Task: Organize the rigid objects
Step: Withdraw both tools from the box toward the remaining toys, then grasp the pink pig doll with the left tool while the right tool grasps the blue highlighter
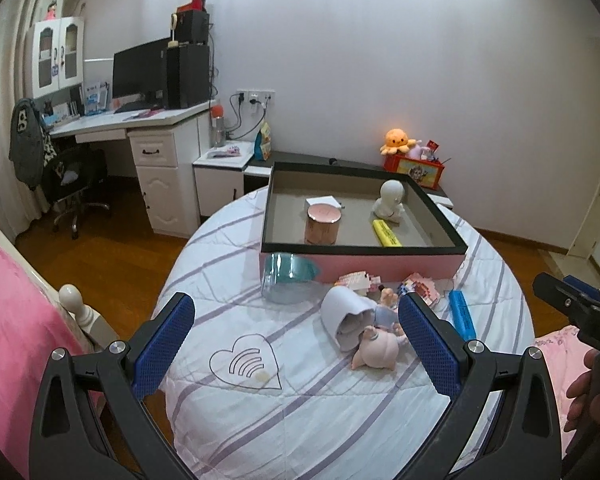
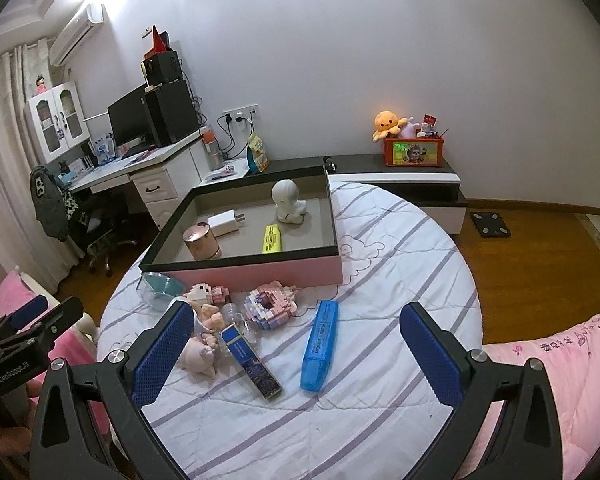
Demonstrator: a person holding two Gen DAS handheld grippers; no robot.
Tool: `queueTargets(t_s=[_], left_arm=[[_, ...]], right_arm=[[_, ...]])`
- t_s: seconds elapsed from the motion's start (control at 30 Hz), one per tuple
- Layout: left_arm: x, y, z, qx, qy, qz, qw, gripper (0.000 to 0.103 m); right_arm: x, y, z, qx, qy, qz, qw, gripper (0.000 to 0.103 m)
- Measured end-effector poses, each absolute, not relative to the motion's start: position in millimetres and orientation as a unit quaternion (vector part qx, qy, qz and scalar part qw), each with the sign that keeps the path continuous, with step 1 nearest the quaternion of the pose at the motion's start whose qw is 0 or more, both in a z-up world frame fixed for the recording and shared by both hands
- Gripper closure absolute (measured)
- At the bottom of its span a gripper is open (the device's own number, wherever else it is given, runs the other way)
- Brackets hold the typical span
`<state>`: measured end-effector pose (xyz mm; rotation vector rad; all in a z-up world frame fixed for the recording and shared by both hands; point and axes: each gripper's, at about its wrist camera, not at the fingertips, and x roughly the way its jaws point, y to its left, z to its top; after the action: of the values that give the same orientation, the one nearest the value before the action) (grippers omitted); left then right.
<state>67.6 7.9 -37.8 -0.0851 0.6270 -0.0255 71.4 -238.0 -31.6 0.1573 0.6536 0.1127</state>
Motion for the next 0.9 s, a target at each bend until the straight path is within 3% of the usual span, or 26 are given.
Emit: queueTargets(t_s=[0.9], left_arm=[[109,-63,-130,0.0,0.405,-0.035,0.914,0.0]], right_arm=[[118,-255,-118,0.072,0.43,0.059,0.898,0.001]])
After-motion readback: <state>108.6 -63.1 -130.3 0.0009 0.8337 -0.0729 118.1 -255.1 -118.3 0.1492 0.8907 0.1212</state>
